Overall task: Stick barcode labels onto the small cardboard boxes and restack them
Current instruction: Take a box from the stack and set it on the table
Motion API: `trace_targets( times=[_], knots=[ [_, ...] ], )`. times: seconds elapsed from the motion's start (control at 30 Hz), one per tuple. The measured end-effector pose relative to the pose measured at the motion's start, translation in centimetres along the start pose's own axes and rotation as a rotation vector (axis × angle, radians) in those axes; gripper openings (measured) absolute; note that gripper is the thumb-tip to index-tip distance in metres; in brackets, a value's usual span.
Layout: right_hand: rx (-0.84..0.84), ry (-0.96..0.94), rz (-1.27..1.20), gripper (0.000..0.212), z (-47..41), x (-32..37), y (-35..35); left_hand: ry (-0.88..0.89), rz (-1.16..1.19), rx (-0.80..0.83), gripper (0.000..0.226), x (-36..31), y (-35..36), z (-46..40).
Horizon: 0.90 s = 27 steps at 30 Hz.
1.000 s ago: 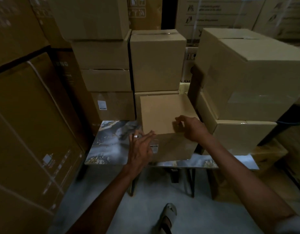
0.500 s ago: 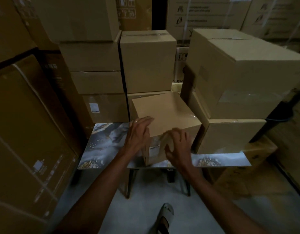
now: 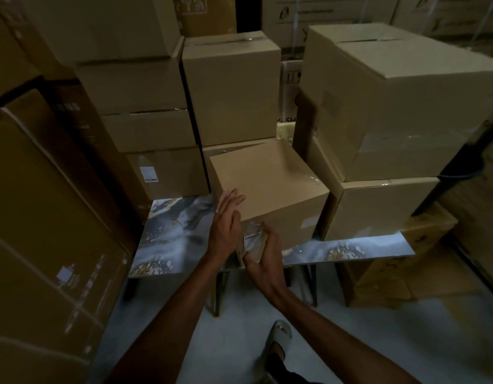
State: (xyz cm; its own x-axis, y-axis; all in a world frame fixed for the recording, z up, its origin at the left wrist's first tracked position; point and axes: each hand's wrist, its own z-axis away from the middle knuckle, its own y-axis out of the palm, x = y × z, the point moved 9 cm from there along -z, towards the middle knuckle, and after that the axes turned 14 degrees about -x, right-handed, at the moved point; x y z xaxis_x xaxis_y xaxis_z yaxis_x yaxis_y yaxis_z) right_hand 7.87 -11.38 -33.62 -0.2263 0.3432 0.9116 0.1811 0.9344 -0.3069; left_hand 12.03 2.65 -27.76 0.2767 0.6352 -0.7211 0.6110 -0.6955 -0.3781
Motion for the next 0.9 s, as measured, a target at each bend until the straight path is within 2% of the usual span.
trace_targets(
  times=[0.2,0.47,0.73,0.9],
  knots=[
    [-0.035,0.053,-0.079,0.088,0.2,-0.8,0.5,-0.021,0.014,-0.061,0.042,0.3,-0.3,0.5],
    [-0.076,0.021,-0.016,0.048,-1.1,-1.8,-0.5,0.016,0.009,-0.028,0.042,0.2,-0.1,0.9],
    [-0.071,0.034,-0.062,0.019,-2.0,-2.2,-0.9,0.035,-0.015,-0.014,0.041,0.0,-0.1,1.4],
    [-0.042,0.07,-0.072,0.013,-2.6,-2.7,-1.2,0.04,-0.011,-0.012,0.04,-0.1,-0.1,1.4]
  ],
)
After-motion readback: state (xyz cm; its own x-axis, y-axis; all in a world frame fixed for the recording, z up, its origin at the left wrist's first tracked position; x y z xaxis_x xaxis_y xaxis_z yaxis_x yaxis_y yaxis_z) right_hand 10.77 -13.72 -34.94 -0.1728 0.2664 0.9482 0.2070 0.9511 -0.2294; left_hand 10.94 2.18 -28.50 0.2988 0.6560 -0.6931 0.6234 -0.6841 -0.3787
